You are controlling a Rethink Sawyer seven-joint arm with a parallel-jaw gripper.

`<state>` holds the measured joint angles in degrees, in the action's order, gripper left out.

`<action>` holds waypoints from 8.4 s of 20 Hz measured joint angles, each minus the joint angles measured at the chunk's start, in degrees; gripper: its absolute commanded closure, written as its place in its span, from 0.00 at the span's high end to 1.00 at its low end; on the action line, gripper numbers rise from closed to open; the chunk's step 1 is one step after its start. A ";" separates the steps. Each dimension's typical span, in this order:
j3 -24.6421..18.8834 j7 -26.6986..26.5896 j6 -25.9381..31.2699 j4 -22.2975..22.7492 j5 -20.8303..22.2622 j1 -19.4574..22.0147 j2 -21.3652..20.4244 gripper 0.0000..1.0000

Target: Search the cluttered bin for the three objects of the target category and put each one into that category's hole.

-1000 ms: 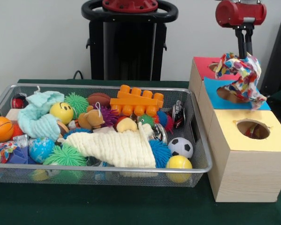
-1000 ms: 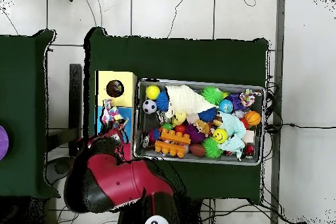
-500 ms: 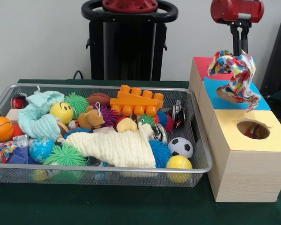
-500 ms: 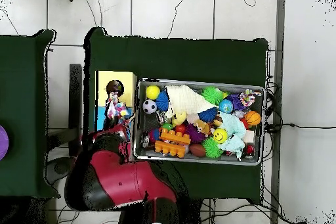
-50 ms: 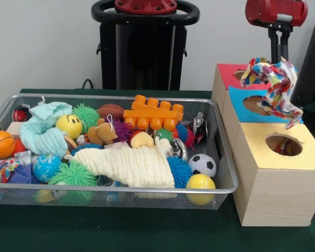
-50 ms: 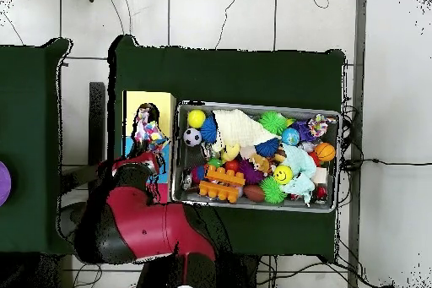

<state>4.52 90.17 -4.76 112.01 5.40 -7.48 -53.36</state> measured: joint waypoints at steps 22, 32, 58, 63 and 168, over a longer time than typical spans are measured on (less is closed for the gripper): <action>4.47 0.00 -4.29 -4.30 -0.34 -2.47 10.35 0.00; 5.63 0.00 -3.83 -6.33 -0.35 -3.42 15.25 0.00; 5.60 0.00 -3.82 -8.39 -6.15 -5.42 16.39 0.00; 5.60 0.00 -3.82 -9.44 -8.07 -6.29 16.42 0.00; 0.98 0.00 8.18 -24.14 -9.26 -0.66 26.85 0.00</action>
<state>5.51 90.17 3.43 87.87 -3.86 -8.15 -26.51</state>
